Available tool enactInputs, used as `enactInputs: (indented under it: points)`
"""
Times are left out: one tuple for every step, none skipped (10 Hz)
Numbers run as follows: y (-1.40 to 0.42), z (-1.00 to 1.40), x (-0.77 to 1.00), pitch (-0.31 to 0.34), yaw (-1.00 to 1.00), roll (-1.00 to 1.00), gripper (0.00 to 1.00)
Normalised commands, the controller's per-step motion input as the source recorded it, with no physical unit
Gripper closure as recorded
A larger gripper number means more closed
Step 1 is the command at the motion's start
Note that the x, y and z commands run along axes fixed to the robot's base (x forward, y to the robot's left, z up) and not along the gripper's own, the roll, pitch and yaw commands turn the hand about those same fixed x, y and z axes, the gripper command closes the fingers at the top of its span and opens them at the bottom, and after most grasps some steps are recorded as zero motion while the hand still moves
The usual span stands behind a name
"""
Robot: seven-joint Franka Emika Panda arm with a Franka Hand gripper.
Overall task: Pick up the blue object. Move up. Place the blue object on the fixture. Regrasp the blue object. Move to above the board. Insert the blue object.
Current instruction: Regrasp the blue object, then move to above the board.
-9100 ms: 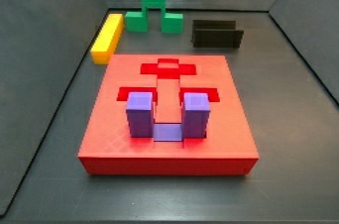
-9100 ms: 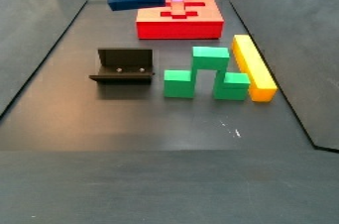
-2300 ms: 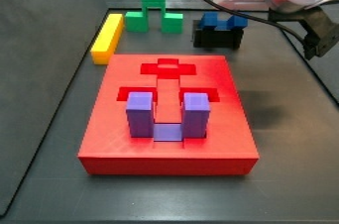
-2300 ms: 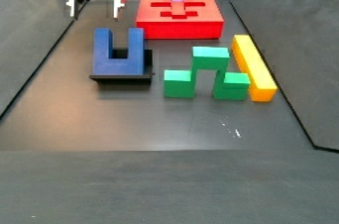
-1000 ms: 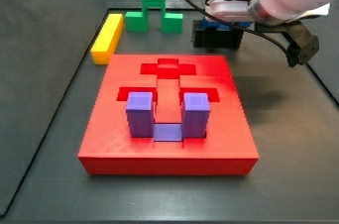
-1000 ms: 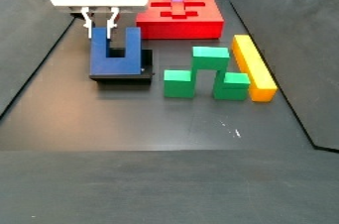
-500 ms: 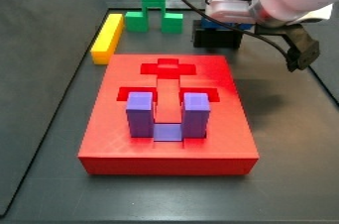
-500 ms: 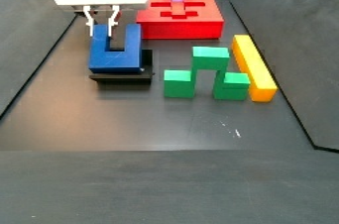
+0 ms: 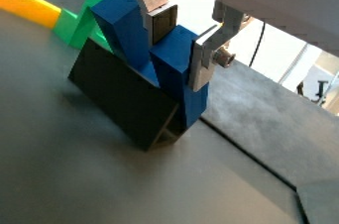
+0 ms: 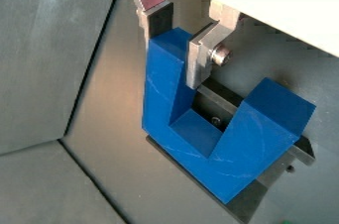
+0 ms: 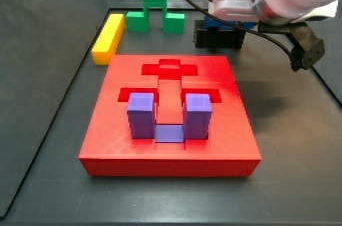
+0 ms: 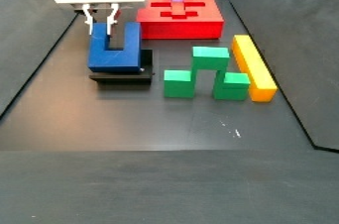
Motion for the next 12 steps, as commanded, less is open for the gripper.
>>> enactInputs:
  points:
    - [0.0, 0.0, 0.0, 0.0, 0.0, 0.0, 1.0]
    - [0.0, 0.0, 0.0, 0.0, 0.0, 0.0, 1.0]
    - [0.0, 1.4, 0.0, 0.0, 0.0, 0.0, 1.0]
    - [-0.01, 1.4, -0.02, -0.004, -0.02, 0.02, 1.0]
    - [0.0, 1.4, -0.04, -0.031, -0.02, -0.02, 1.0]
    - [0.02, 1.4, -0.04, -0.023, -0.02, 0.0, 1.0]
    - [0.0, 1.4, -0.03, 0.012, -0.03, 0.01, 1.0]
    - [-0.01, 1.4, -0.03, 0.02, -0.03, 0.01, 1.0]
    - [0.0, 1.4, -0.02, 0.048, -0.02, -0.01, 1.0]
    - [0.0, 0.74, 0.0, 0.065, -0.01, -0.02, 1.0]
    - [0.0, 0.35, 0.02, 0.081, 0.0, 0.0, 1.0]
    - [-0.01, 0.18, 0.04, 0.092, 0.01, 0.01, 1.0]
